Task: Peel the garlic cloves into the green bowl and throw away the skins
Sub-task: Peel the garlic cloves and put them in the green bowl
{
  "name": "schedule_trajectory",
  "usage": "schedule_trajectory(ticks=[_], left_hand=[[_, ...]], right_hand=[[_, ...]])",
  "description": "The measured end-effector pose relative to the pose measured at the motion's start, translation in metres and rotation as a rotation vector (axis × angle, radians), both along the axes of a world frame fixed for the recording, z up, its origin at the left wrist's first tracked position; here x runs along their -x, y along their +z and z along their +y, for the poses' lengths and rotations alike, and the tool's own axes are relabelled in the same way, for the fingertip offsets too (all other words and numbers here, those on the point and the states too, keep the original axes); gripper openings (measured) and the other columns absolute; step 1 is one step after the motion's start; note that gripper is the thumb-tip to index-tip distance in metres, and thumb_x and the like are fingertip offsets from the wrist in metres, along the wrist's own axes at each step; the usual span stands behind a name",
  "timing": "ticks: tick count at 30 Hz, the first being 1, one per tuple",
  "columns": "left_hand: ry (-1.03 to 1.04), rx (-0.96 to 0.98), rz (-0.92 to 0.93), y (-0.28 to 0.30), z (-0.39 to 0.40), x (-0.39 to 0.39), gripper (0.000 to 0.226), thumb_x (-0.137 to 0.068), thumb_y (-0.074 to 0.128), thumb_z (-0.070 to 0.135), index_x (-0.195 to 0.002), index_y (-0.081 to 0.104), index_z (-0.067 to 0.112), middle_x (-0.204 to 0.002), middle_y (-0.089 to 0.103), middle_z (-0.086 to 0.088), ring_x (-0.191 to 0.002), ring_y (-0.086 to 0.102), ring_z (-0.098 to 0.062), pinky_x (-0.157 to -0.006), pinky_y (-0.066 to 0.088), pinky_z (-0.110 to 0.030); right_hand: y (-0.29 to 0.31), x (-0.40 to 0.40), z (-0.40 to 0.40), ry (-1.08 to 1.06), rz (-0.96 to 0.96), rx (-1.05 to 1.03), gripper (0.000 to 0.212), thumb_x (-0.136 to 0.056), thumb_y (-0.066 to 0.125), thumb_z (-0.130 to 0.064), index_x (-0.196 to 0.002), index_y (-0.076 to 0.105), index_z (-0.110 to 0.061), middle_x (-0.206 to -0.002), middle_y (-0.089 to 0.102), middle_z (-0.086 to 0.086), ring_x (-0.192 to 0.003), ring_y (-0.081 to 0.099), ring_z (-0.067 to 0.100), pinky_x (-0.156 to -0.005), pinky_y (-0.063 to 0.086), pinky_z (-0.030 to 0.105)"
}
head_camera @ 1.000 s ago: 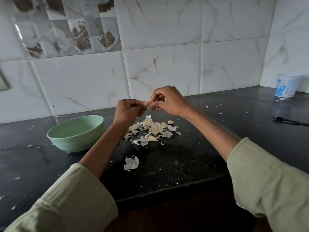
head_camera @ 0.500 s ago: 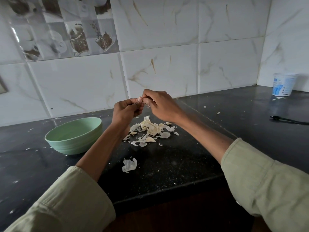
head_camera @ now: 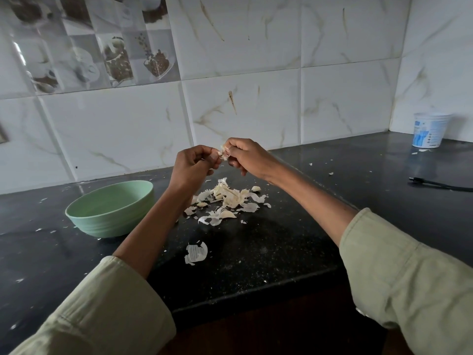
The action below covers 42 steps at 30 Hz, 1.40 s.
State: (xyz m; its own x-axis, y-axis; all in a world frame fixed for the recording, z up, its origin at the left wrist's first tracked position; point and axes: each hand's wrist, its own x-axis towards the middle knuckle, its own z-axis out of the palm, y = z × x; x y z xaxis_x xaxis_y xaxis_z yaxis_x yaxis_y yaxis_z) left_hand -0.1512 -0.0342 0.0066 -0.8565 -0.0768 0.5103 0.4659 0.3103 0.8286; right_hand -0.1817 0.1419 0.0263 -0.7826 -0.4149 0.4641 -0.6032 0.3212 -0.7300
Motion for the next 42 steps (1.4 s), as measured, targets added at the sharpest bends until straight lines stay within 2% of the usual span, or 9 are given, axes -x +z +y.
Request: schedule_trajectory(ticks=[4,9,13,16,22,24,27,33,42], left_hand=[[0.066,0.216,0.059,0.002,-0.001,-0.004,0.008,-0.098,0.069,0.015,-0.096,0.076,0.019,-0.086,0.076,-0.004,-0.076,0.071,-0.016,-0.072,0.058,-0.032],[0.169,0.483,0.063,-0.002,-0.006,-0.003,0.021,-0.074,0.094,0.037,-0.074,0.075,0.029,-0.073,0.074,0.012,-0.072,0.072,-0.010,-0.068,0.059,-0.029],[0.083,0.631,-0.008,0.000,-0.009,-0.003,0.004,-0.087,0.084,0.024,-0.084,0.083,0.021,-0.071,0.075,0.012,-0.072,0.071,-0.005,-0.069,0.054,-0.020],[0.063,0.721,0.004,0.000,-0.007,-0.004,0.014,-0.096,0.073,0.013,-0.090,0.084,0.017,-0.078,0.076,0.015,-0.075,0.071,-0.001,-0.070,0.053,-0.013],[0.065,0.661,0.047,0.004,-0.015,-0.003,0.020,-0.077,0.090,0.006,-0.088,0.080,0.019,-0.074,0.076,0.004,-0.073,0.073,-0.010,-0.071,0.056,-0.022],[0.043,0.670,0.035,0.004,-0.015,-0.005,0.025,-0.081,0.078,-0.009,-0.090,0.082,0.014,-0.074,0.078,0.002,-0.071,0.075,-0.009,-0.069,0.055,-0.015],[-0.013,0.646,-0.004,0.005,-0.015,-0.005,0.042,-0.085,0.054,-0.022,-0.099,0.081,0.008,-0.082,0.080,-0.003,-0.077,0.078,-0.016,-0.076,0.064,-0.025],[0.075,0.547,0.098,0.009,-0.011,-0.008,0.025,-0.082,0.088,0.011,-0.105,0.077,0.015,-0.083,0.078,0.002,-0.076,0.074,-0.006,-0.077,0.060,-0.020],[0.073,0.468,0.113,0.020,-0.009,-0.021,0.012,-0.081,0.089,0.010,-0.081,0.077,0.007,-0.066,0.074,-0.005,-0.060,0.072,-0.018,-0.062,0.059,-0.024]], right_hand=[[0.000,0.002,0.003,-0.044,0.036,-0.031,0.038,-0.111,0.044,-0.030,-0.094,0.061,0.000,-0.071,0.052,0.000,-0.062,0.048,0.009,-0.061,0.045,0.030],[0.000,0.005,0.006,-0.062,0.069,-0.079,0.032,-0.109,0.050,-0.023,-0.088,0.061,-0.002,-0.073,0.057,0.006,-0.064,0.053,0.012,-0.056,0.051,0.027],[0.001,0.006,0.008,-0.028,0.003,-0.073,0.028,-0.108,0.051,-0.020,-0.088,0.063,-0.004,-0.070,0.059,0.003,-0.057,0.052,0.009,-0.053,0.049,0.022],[0.002,0.006,0.008,-0.014,-0.017,-0.097,0.026,-0.106,0.053,-0.020,-0.087,0.064,-0.006,-0.070,0.060,0.002,-0.059,0.053,0.010,-0.054,0.050,0.022],[0.001,0.005,0.006,-0.015,-0.006,-0.140,0.026,-0.104,0.055,-0.021,-0.084,0.064,-0.008,-0.071,0.062,0.003,-0.062,0.056,0.012,-0.055,0.050,0.022],[0.001,0.006,0.007,-0.014,-0.012,-0.144,0.025,-0.103,0.056,-0.021,-0.087,0.065,-0.004,-0.072,0.063,0.004,-0.062,0.056,0.012,-0.056,0.051,0.022],[0.001,0.007,0.007,-0.009,-0.021,-0.153,0.023,-0.103,0.056,-0.020,-0.088,0.065,-0.005,-0.074,0.062,0.005,-0.063,0.056,0.013,-0.058,0.052,0.023],[0.001,0.006,0.006,0.013,-0.066,-0.195,0.020,-0.104,0.054,-0.019,-0.091,0.066,-0.008,-0.075,0.063,0.002,-0.064,0.058,0.011,-0.060,0.053,0.025],[0.003,0.006,0.009,0.095,-0.071,-0.260,0.024,-0.107,0.052,-0.017,-0.086,0.063,-0.018,-0.072,0.058,-0.001,-0.063,0.056,0.010,-0.061,0.054,0.025]])
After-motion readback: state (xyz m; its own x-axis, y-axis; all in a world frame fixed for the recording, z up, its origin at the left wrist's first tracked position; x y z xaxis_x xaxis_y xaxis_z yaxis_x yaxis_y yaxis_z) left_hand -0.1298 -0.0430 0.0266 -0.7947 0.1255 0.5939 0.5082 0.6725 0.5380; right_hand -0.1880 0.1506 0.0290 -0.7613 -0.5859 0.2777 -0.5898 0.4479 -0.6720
